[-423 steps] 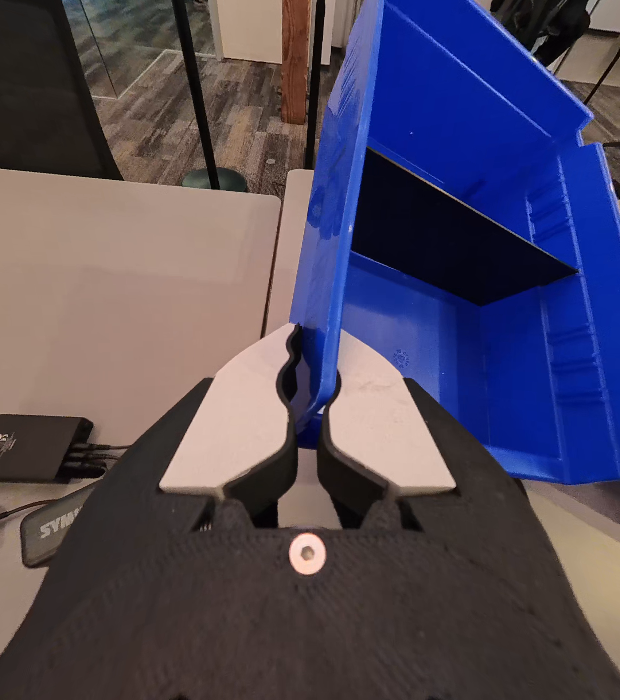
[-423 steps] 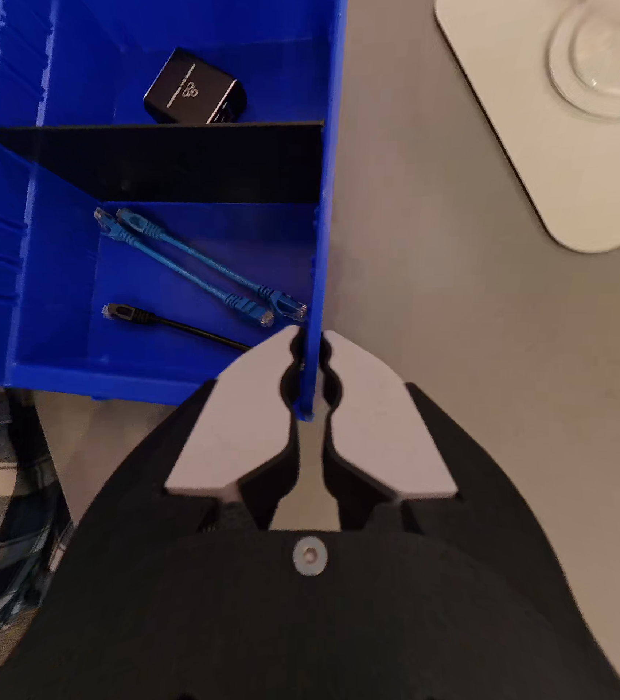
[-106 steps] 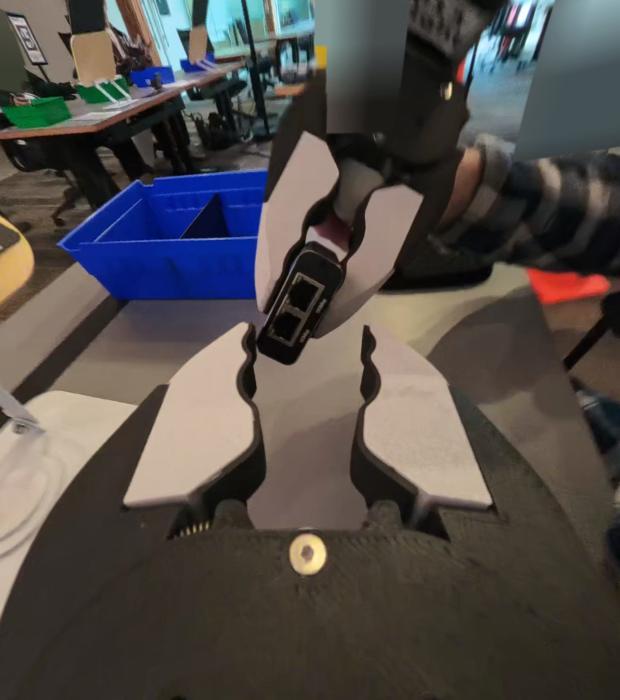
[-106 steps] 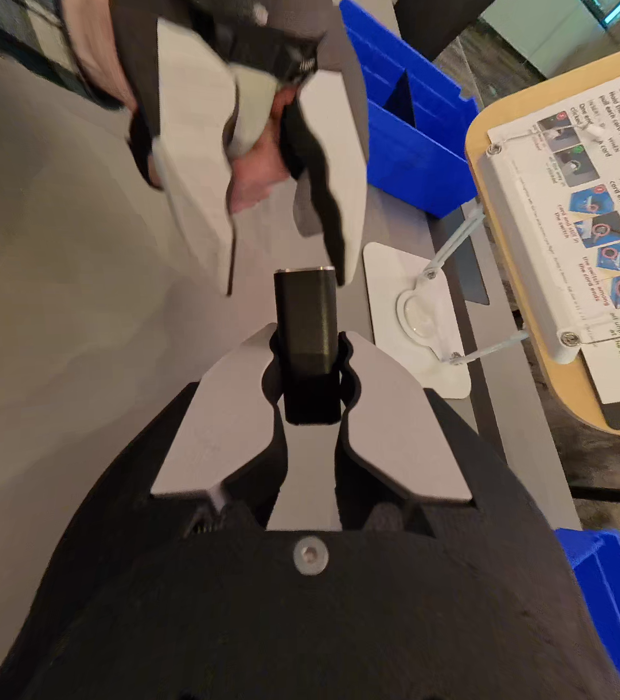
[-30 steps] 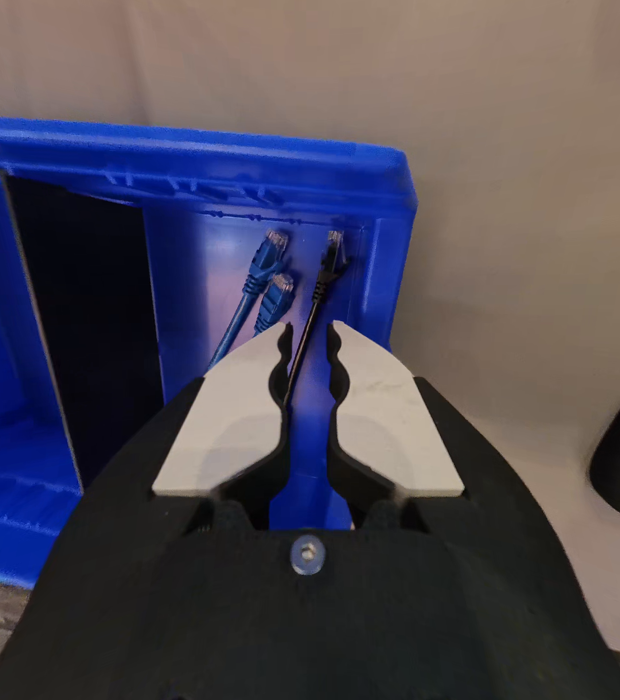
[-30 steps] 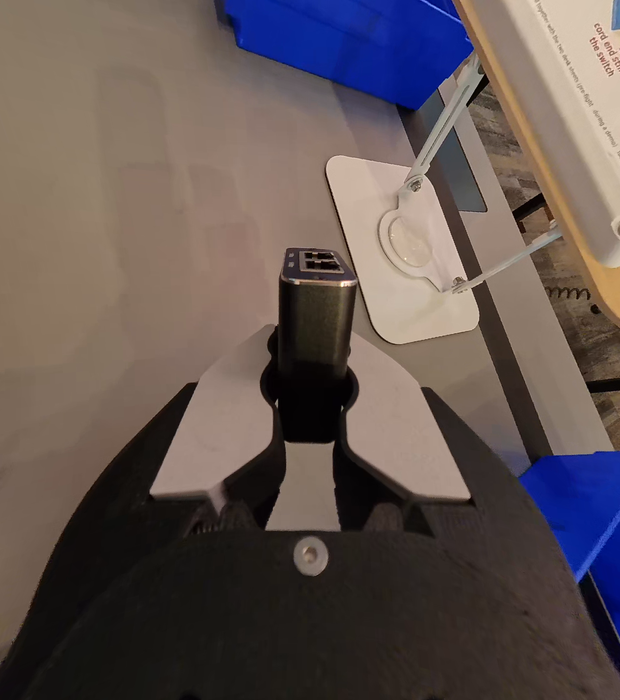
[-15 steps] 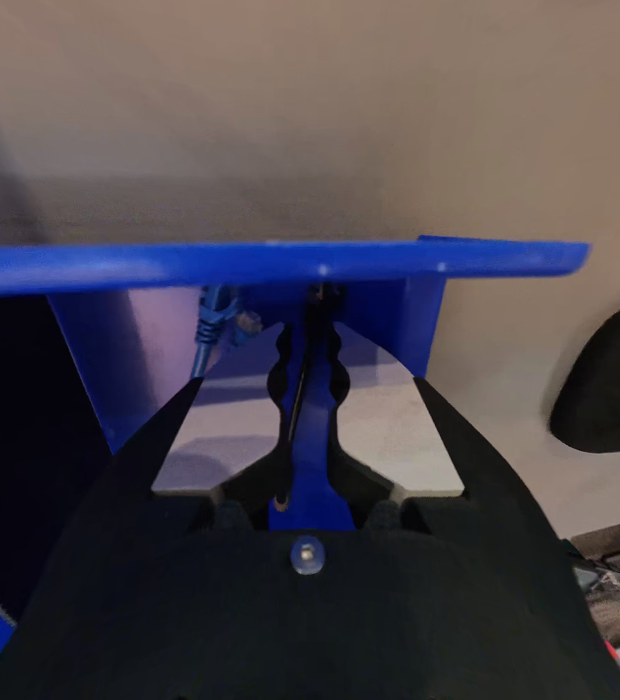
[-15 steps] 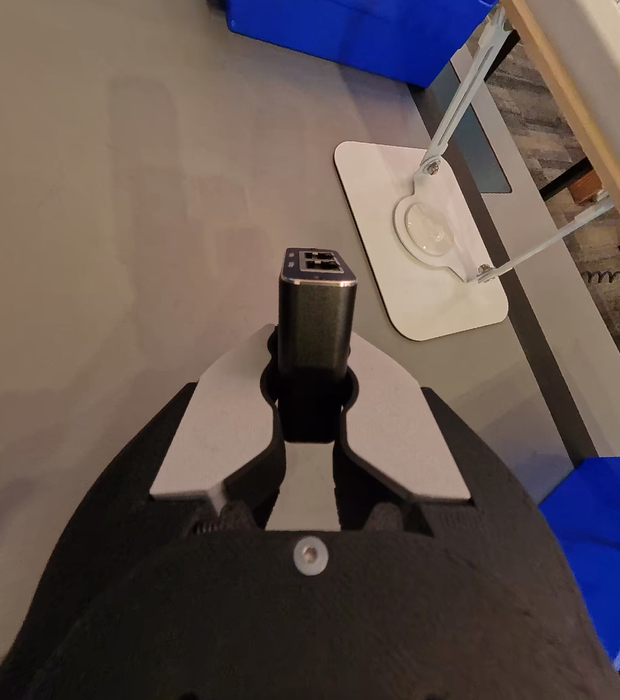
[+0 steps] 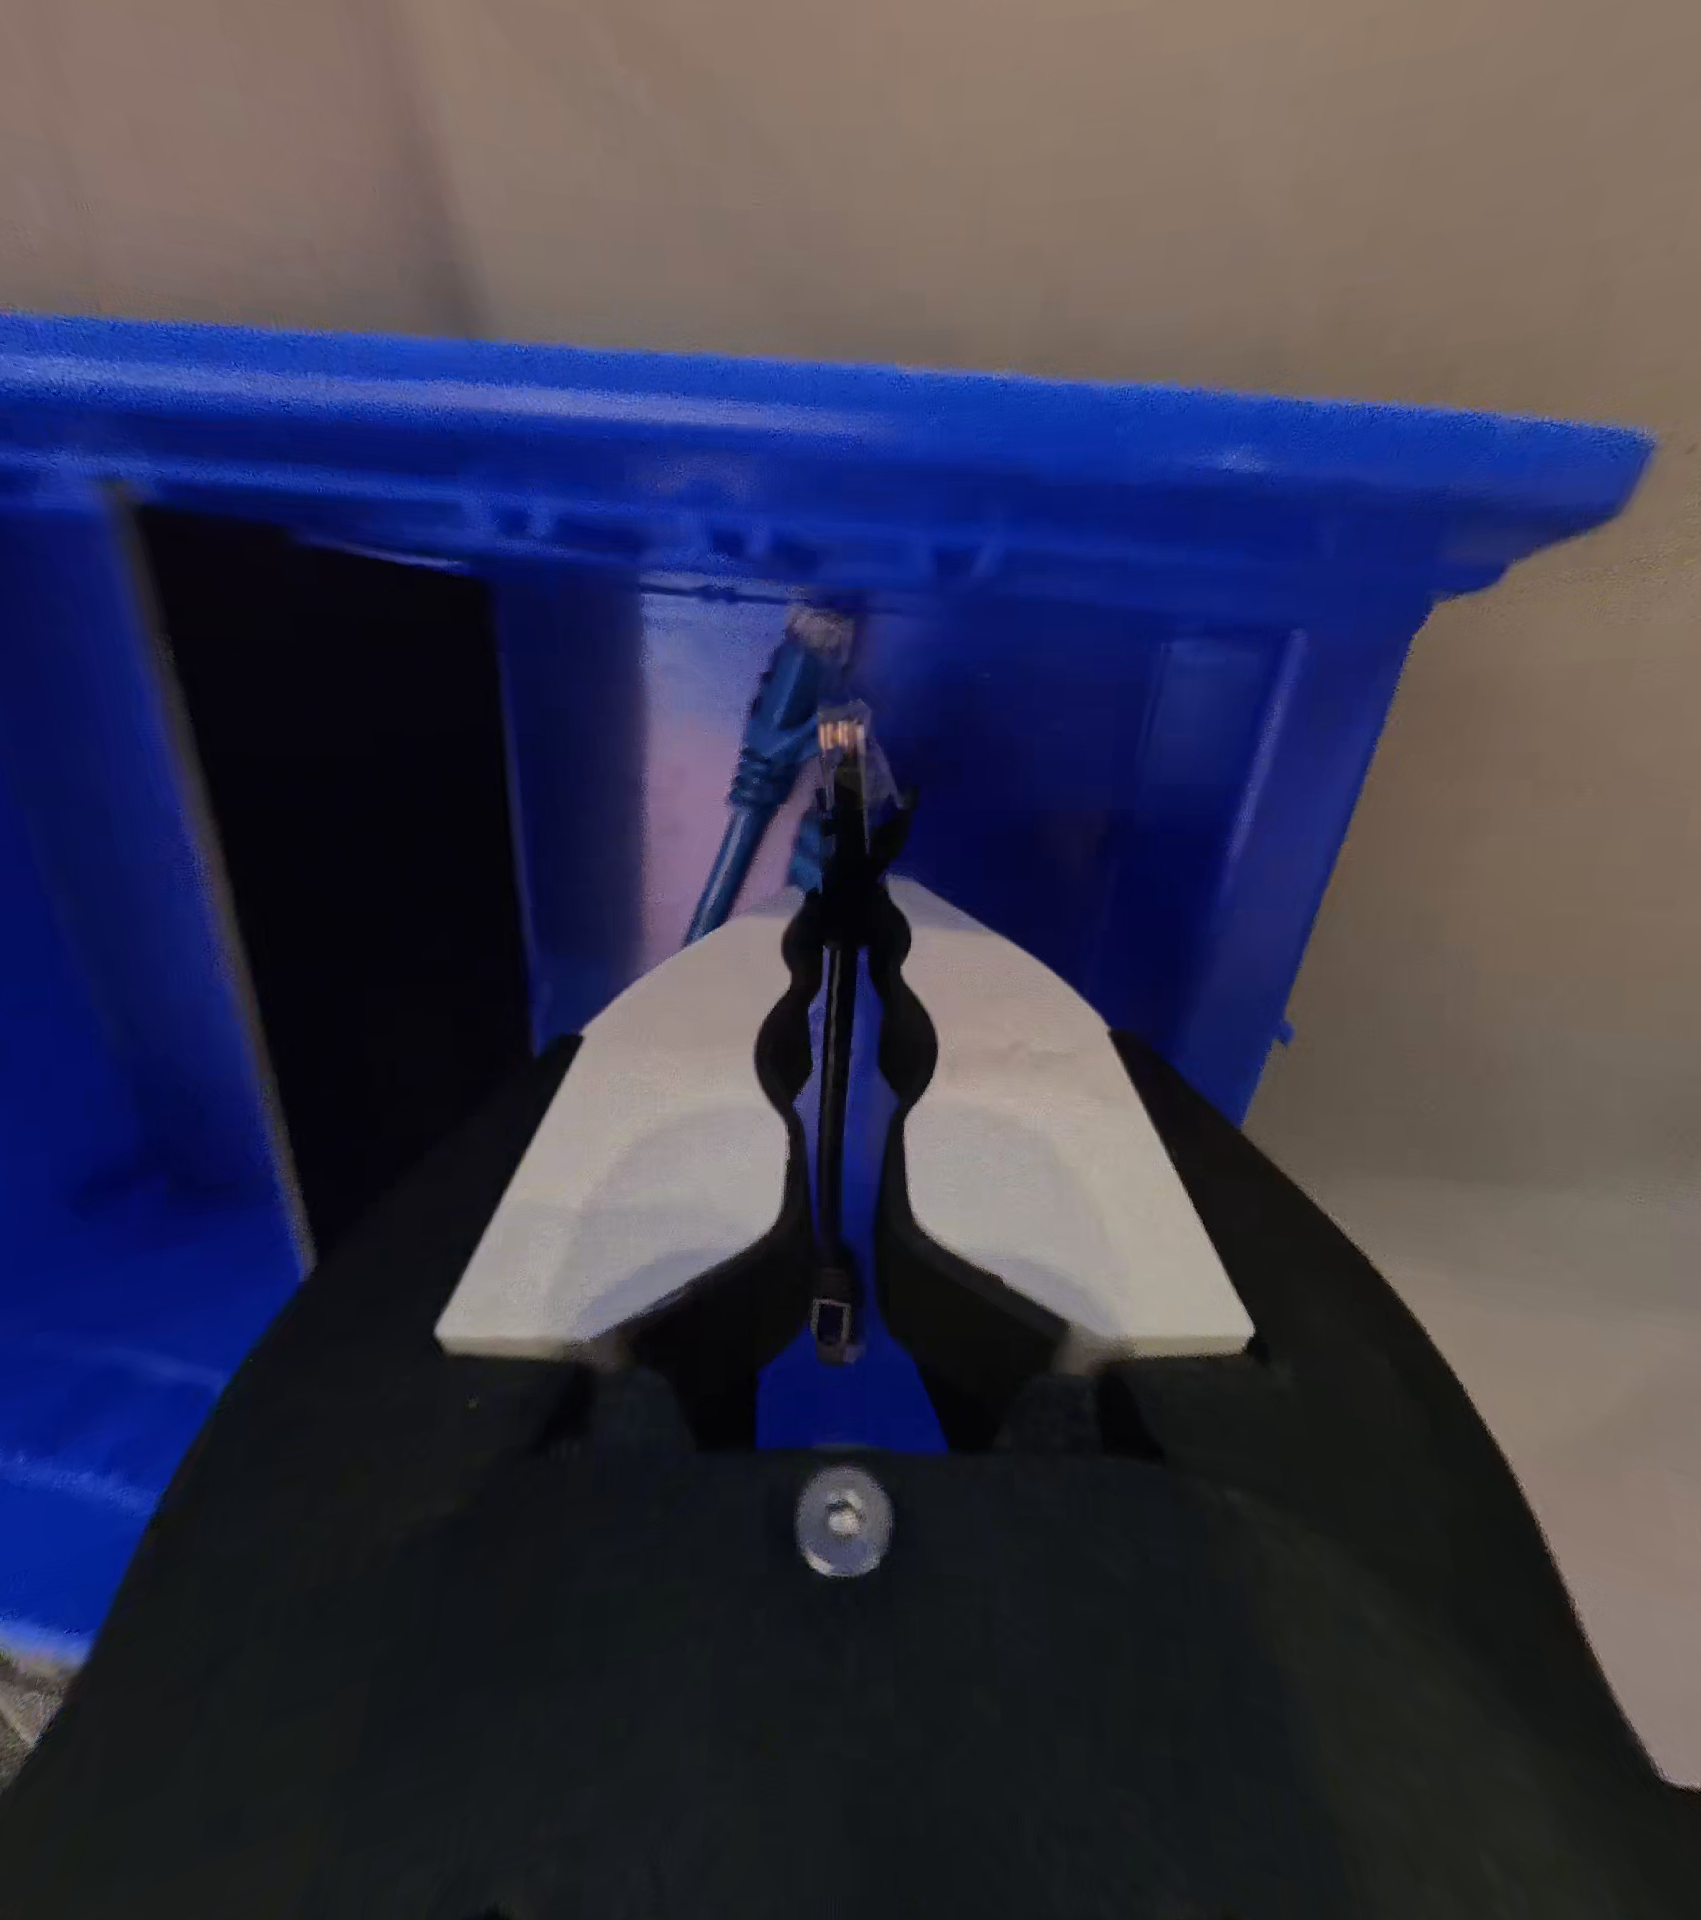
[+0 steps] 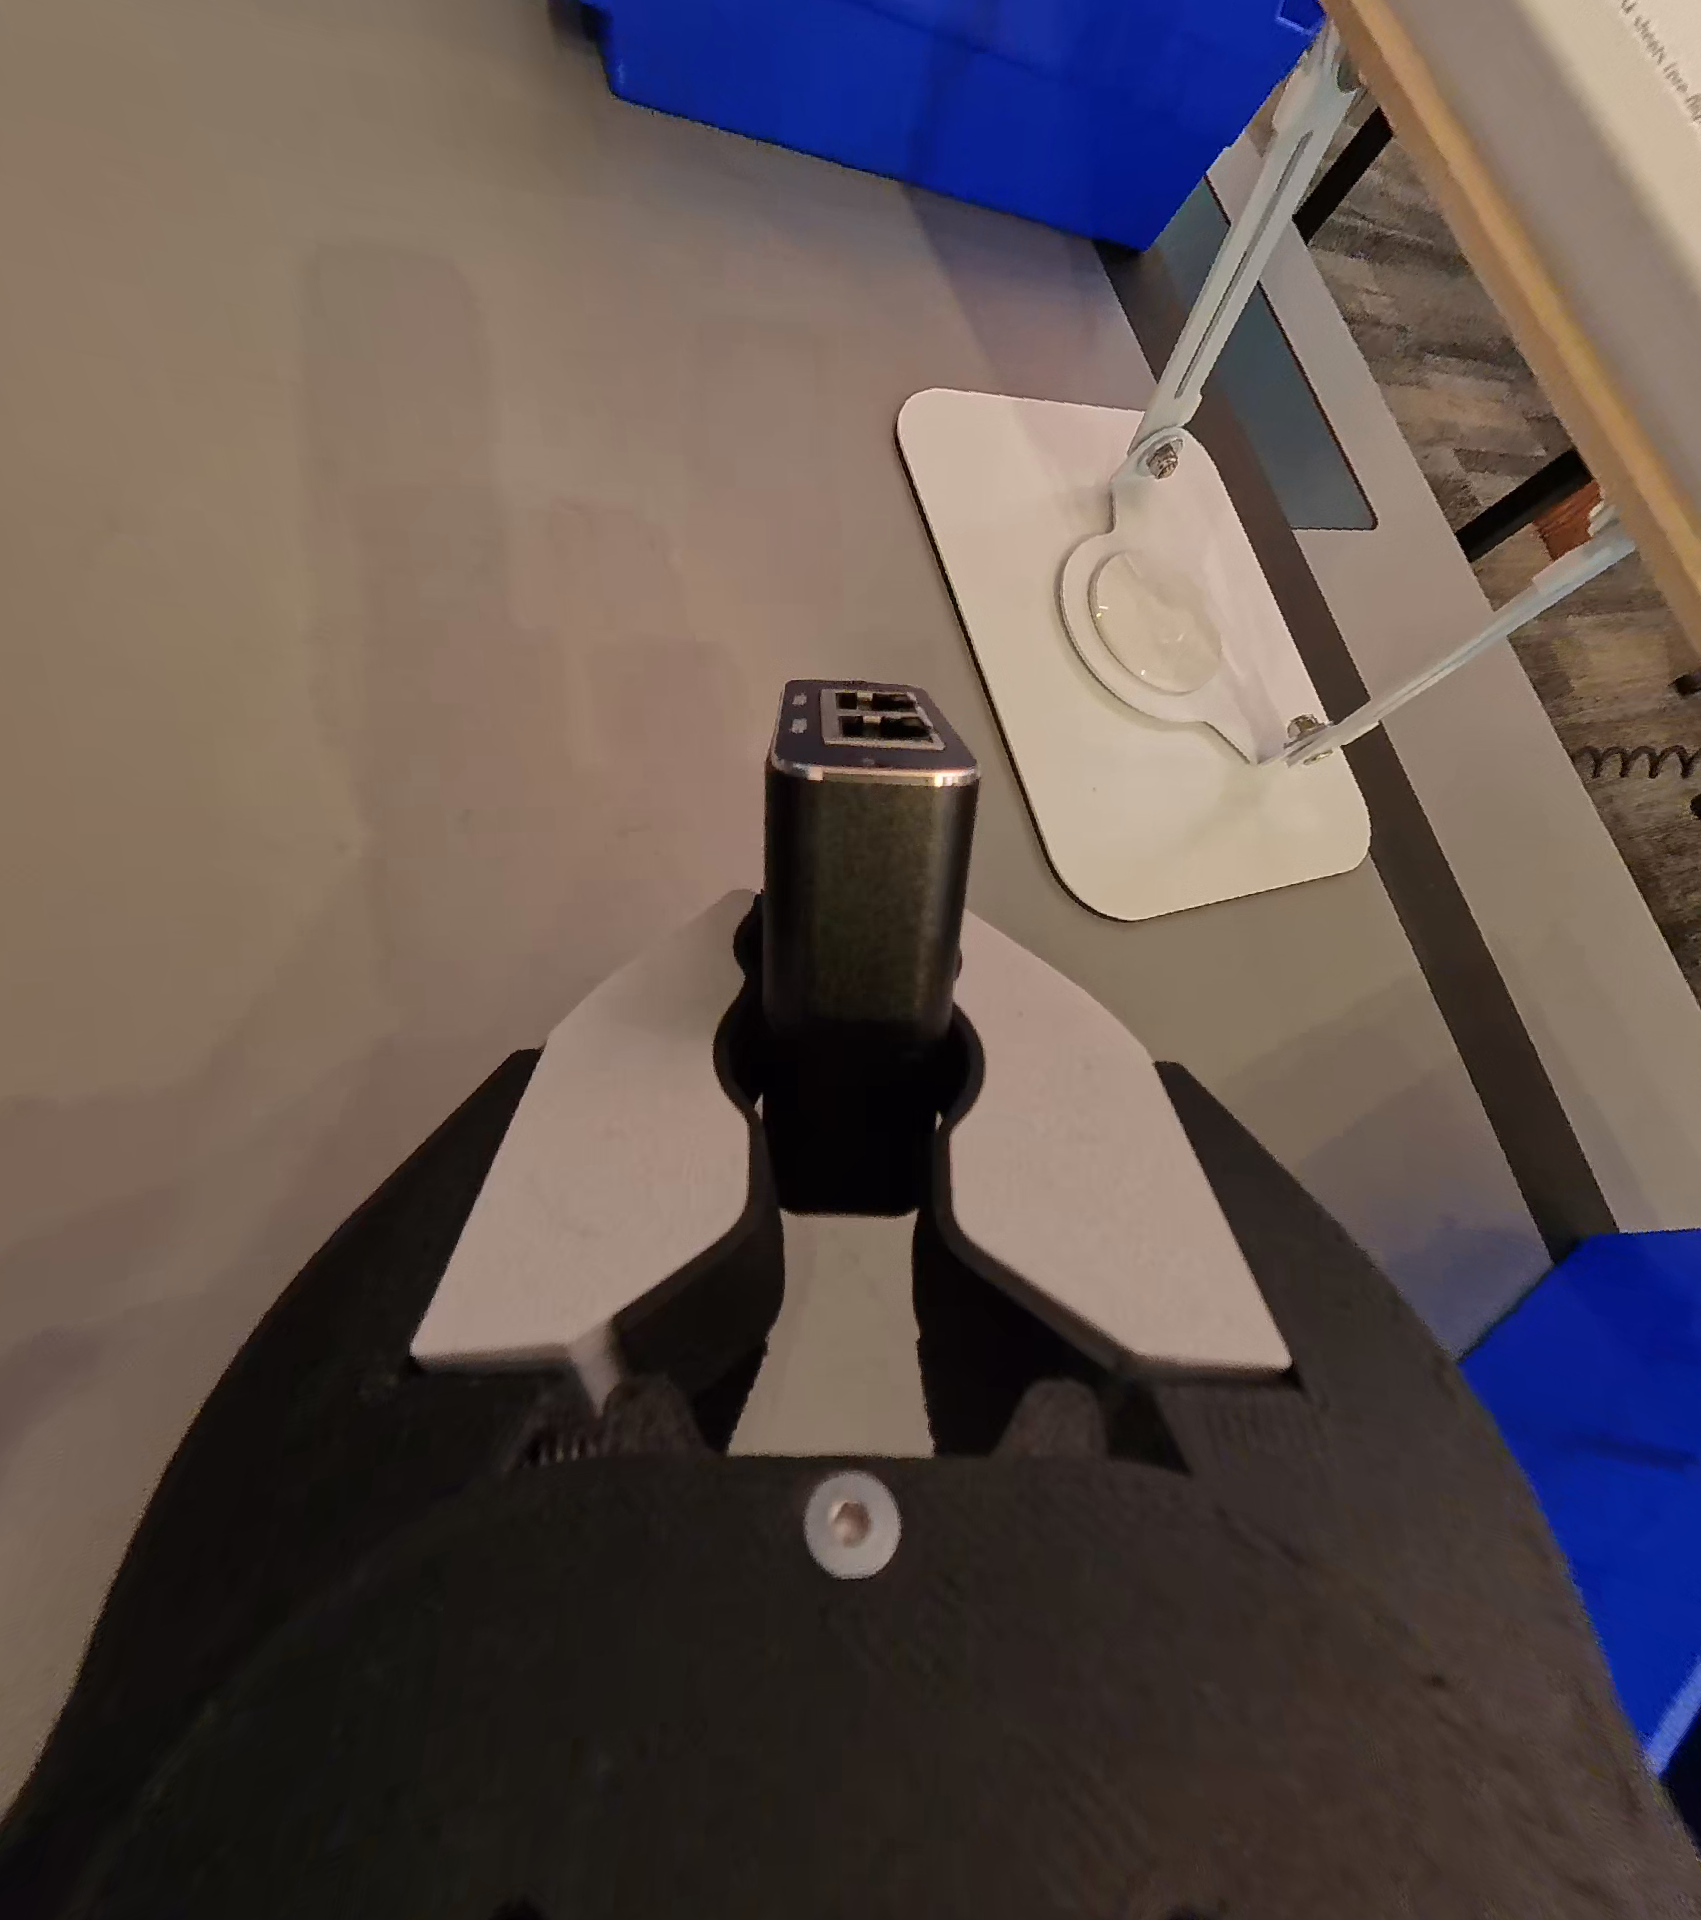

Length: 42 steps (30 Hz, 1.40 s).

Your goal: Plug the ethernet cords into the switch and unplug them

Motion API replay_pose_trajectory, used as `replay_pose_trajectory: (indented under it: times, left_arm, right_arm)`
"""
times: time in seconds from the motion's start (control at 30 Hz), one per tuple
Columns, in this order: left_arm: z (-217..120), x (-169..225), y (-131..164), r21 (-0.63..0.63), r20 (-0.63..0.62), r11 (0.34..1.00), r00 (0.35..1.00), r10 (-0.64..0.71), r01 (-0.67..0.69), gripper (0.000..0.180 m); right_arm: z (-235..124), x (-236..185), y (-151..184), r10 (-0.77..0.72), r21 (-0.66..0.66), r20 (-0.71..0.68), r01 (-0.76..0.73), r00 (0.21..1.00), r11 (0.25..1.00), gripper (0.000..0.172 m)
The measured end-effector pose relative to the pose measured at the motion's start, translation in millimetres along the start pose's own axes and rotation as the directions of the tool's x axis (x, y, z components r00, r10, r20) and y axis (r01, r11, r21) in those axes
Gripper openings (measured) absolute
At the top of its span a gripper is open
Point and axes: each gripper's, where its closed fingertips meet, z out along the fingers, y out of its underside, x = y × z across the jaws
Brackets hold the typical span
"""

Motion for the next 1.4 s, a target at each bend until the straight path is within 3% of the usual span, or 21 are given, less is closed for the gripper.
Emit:
replay_pose_trajectory:
  times: [0.37,0.53,0.7,0.9,1.13,1.4]
  left_arm:
    - [-88,-1,-2,0.074,0.189,0.996,0.980,-0.060,0.047,0.008]
    - [-119,18,-32,0.135,0.189,0.991,0.981,-0.041,0.015,0.008]
    - [-134,48,-83,0.225,0.113,0.974,0.994,0.011,-0.037,0.008]
    - [-118,95,-158,0.278,0.012,0.951,0.990,0.140,-0.138,0.008]
    - [-107,133,-229,0.431,-0.231,0.901,0.960,0.157,-0.044,0.007]
    - [-32,170,-276,0.382,-0.395,0.924,0.907,0.147,0.016,0.007]
  right_arm:
    - [-6,1,-7,-0.017,0.010,-0.012,0.017,1.000,1.000,0.027]
    - [-9,0,-13,-0.030,0.021,-0.014,0.030,0.999,0.999,0.027]
    - [-14,0,-20,-0.045,0.028,-0.021,0.046,0.999,0.999,0.027]
    - [-21,1,-25,-0.059,0.036,-0.035,0.060,0.998,0.998,0.027]
    - [-31,3,-33,-0.082,0.048,-0.053,0.085,0.995,0.995,0.027]
    - [-38,5,-34,-0.091,0.052,-0.061,0.095,0.994,0.994,0.027]
